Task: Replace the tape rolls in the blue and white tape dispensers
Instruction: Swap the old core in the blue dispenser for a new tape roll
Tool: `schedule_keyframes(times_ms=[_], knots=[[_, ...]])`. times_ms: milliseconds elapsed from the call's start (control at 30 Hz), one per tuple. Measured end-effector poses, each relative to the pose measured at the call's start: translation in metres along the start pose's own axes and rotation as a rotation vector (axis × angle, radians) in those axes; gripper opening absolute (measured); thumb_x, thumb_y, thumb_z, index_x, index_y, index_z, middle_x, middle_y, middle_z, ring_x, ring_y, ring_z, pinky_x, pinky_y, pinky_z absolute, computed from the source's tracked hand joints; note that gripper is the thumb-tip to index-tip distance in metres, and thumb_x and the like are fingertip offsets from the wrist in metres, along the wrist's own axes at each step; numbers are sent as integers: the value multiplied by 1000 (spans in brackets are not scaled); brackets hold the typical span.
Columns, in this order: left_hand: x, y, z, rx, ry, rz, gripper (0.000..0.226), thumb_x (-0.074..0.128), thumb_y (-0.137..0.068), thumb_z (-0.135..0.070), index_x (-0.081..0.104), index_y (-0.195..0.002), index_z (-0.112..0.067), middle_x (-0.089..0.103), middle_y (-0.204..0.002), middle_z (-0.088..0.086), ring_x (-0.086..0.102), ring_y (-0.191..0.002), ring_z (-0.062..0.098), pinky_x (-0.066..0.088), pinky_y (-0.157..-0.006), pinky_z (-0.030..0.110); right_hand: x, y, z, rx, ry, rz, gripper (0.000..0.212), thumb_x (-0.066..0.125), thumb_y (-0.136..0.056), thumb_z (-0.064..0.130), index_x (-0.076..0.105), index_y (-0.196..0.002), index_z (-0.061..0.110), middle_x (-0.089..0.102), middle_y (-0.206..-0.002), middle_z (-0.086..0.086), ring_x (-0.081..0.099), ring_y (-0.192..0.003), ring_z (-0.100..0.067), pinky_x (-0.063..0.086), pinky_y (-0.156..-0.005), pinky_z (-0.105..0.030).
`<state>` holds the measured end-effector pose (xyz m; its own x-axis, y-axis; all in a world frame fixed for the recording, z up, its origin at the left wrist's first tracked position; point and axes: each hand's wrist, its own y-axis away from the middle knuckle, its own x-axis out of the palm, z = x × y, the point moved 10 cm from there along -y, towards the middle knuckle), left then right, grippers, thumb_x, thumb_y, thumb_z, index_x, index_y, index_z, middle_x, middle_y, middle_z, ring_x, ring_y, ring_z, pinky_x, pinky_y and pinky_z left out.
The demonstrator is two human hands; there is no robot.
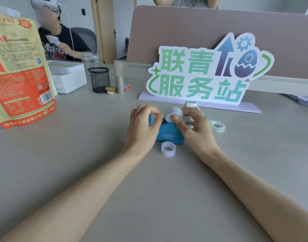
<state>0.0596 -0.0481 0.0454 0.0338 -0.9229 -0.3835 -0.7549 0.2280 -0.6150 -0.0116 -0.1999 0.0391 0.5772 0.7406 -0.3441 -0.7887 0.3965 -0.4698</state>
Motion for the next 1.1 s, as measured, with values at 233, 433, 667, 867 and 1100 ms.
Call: schedule_keyframes(times_ms=[233, 433, 667, 867, 1100], knots=[[2, 2, 2, -27, 8, 66, 5, 60, -90, -23, 61, -85, -22, 60, -103, -10, 47, -105, 12, 33, -80, 5, 2, 0, -3, 46, 26, 19, 13, 60, -90, 28, 69, -97, 20, 60, -115, 9, 49, -113, -9, 39, -82, -18], [2, 2, 0, 16, -43, 76, 6, 62, -88, -20, 62, -82, -22, 60, -104, -8, 46, -105, 13, 30, -82, 2, 1, 4, 8, -38, 71, 0, 10, 55, -87, 26, 62, -93, 28, 59, -104, 14, 49, -111, -12, 40, -90, -24], [2, 3, -2, 19, -67, 73, 5, 64, -88, -21, 65, -83, -20, 57, -104, -10, 41, -103, 9, 27, -82, -1, 3, 2, 1, 22, 93, 11, 8, 55, -91, 22, 63, -95, 23, 56, -98, 12, 51, -104, -20, 39, -84, -28], [3, 3, -2, 13, -78, 85, 5, 63, -88, -22, 65, -83, -20, 54, -105, -13, 40, -105, 8, 25, -81, -4, 2, 3, 5, 17, 139, 11, 15, 55, -91, 20, 64, -102, 23, 62, -106, 3, 51, -101, -18, 38, -83, -27], [2, 3, 0, 15, -101, 70, 6, 64, -87, -24, 66, -83, -19, 52, -108, -11, 38, -107, 7, 21, -82, -6, -4, 10, 23, -114, 94, -54, 38, 47, -78, 19, 65, -112, 18, 61, -117, 7, 55, -110, -12, 46, -95, -31]])
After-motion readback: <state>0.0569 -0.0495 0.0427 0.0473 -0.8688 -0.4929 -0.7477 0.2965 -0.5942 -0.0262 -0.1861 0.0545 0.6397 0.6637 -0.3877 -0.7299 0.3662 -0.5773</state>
